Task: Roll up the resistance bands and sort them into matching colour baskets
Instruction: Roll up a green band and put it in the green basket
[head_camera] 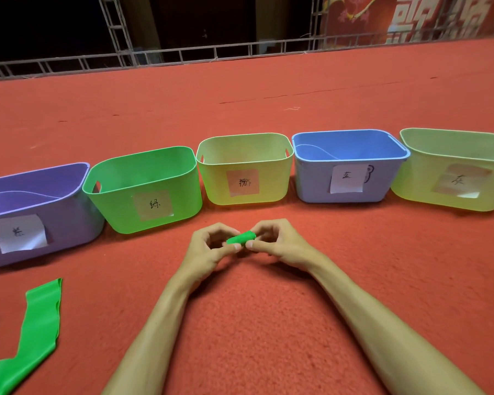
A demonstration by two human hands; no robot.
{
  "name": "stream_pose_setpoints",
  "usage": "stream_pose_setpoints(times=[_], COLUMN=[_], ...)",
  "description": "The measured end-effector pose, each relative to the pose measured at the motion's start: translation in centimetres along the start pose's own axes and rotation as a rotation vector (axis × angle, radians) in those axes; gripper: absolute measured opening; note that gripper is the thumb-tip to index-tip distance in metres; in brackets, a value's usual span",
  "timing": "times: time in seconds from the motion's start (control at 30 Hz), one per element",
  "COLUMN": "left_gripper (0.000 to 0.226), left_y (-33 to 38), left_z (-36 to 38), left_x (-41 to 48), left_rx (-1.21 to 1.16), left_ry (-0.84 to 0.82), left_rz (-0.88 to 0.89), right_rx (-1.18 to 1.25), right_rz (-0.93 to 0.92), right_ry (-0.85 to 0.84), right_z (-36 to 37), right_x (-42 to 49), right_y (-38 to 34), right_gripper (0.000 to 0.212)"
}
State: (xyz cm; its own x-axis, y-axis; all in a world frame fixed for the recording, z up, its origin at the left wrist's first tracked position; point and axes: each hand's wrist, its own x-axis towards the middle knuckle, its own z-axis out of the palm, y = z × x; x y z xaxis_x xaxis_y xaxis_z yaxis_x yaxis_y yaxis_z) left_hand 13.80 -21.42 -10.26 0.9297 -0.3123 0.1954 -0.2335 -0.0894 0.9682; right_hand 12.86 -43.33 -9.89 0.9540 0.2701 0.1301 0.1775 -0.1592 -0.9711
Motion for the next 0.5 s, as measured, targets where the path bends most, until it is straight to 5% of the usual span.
stream_pose_setpoints(times=[0.37, 0.5], left_gripper=[0.034, 0.024], left_y=[0.2, 2.0], left_z=[0.1, -1.6], left_x=[-0.5, -0.8], left_rx=[-0.033, -0.002], left_ry=[0.096, 0.145], left_rz=[0.033, 0.049], right_rx=[0.066, -0.034], right_rz=[-0.013, -0.105], right_ry=[0.279, 0.235], right_z=[2.6, 3.1], right_x=[-0.2, 0.4], right_y=[-0.5, -2.2], right_gripper=[0.015, 0.019])
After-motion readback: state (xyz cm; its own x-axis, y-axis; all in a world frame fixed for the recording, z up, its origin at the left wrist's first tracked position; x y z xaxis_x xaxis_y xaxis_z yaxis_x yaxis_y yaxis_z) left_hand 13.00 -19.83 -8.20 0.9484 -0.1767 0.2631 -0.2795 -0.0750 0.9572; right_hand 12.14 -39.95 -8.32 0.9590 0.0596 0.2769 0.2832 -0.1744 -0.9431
